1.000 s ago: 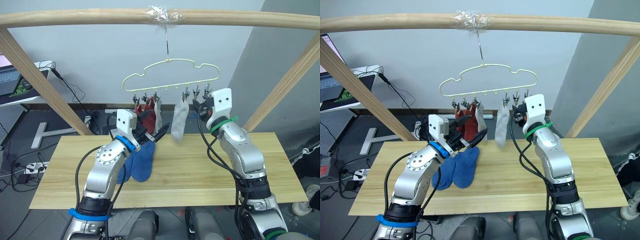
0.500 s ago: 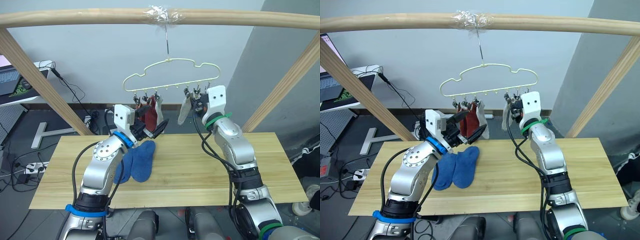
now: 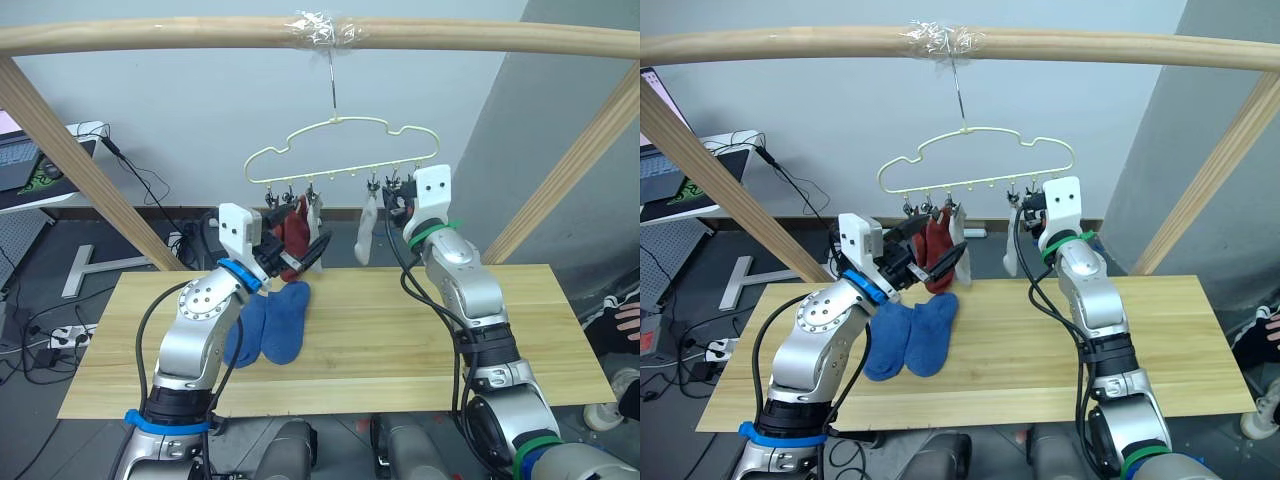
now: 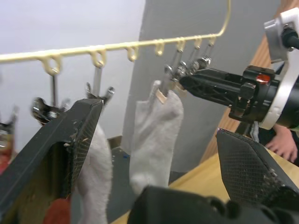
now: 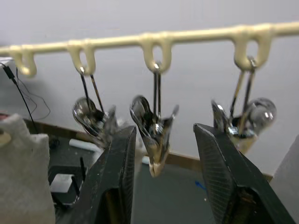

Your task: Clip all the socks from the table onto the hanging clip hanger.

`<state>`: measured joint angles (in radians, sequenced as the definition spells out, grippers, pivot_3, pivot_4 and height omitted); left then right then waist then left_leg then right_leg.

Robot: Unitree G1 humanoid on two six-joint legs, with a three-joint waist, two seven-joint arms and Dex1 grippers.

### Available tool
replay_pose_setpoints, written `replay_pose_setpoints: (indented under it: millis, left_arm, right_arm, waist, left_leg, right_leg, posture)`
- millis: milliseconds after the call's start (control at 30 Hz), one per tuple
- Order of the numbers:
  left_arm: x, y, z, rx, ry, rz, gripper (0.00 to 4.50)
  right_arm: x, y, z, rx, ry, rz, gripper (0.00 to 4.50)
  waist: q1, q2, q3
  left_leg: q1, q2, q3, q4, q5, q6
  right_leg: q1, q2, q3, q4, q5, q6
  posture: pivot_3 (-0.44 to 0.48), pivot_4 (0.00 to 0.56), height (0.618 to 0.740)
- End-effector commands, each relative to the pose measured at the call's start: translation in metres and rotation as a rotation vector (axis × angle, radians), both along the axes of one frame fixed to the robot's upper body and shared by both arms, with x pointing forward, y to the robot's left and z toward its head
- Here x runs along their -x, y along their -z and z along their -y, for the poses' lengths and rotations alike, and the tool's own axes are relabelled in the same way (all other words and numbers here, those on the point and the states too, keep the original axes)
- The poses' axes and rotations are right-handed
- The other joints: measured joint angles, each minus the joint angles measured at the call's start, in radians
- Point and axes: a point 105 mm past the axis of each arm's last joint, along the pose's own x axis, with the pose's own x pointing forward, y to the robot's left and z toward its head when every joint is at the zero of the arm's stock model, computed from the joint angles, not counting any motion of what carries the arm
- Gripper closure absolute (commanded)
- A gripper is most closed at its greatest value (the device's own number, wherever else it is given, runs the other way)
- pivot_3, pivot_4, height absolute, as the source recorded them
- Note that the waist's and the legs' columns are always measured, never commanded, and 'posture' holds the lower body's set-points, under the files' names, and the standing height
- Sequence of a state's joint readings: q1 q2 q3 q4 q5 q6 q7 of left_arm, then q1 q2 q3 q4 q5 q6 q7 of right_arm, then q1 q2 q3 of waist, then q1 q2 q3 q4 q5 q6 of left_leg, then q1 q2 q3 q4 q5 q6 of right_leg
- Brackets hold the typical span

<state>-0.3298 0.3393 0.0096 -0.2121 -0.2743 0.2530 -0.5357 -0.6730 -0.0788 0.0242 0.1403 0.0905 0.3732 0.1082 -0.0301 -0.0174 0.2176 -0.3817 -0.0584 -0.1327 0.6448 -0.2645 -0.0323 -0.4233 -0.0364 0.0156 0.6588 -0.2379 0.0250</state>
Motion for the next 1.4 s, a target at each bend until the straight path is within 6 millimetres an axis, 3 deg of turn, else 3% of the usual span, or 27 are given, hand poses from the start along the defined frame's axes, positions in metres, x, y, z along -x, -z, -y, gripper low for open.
replay_pose_setpoints:
  millis: [33, 533, 1200, 1300, 1400]
  left_arm:
    - [0.007, -0.036, -0.002, 0.017, 0.009, 0.122, 0.0]
    - [0.016, -0.049, 0.008, -0.025, 0.13, 0.143, 0.0]
    - [0.021, -0.044, 0.012, -0.018, 0.151, 0.128, 0.0]
    - [0.023, -0.043, 0.013, -0.017, 0.154, 0.125, 0.0]
    - [0.024, -0.042, 0.014, -0.016, 0.158, 0.122, 0.0]
  right_arm:
    - [0.004, -0.022, -0.015, -0.018, -0.044, 0.079, 2.49]
    - [0.002, -0.024, -0.019, -0.032, -0.067, 0.079, 2.49]
    - [0.002, -0.024, -0.016, -0.022, -0.067, 0.084, 2.49]
    - [0.001, -0.025, -0.014, -0.026, -0.058, 0.086, 3.05]
    - [0.001, -0.024, -0.013, -0.02, -0.058, 0.085, 4.01]
  waist:
    - [0.001, 0.0, 0.0]
    - [0.001, 0.0, 0.0]
    - [0.001, 0.0, 0.001]
    - [0.001, 0.0, 0.001]
    - [0.001, 0.0, 0.001]
  left_leg:
    - [0.0, 0.0, 0.0, 0.0, 0.0, 0.0]
    - [0.0, 0.0, 0.0, 0.0, 0.0, 0.0]
    - [0.0, 0.0, 0.0, 0.0, 0.0, 0.0]
    - [0.0, 0.0, 0.0, 0.0, 0.0, 0.0]
    - [0.0, 0.0, 0.0, 0.0, 0.0, 0.0]
  right_leg:
    - [0.0, 0.0, 0.0, 0.0, 0.0, 0.0]
    - [0.0, 0.0, 0.0, 0.0, 0.0, 0.0]
    - [0.0, 0.0, 0.0, 0.0, 0.0, 0.0]
    - [0.0, 0.0, 0.0, 0.0, 0.0, 0.0]
    - [0.0, 0.0, 0.0, 0.0, 0.0, 0.0]
  posture:
    - [0.05, 0.227, 0.74]
    - [0.054, 0.229, 0.74]
    - [0.054, 0.22, 0.74]
    - [0.054, 0.217, 0.74]
    - [0.054, 0.217, 0.74]
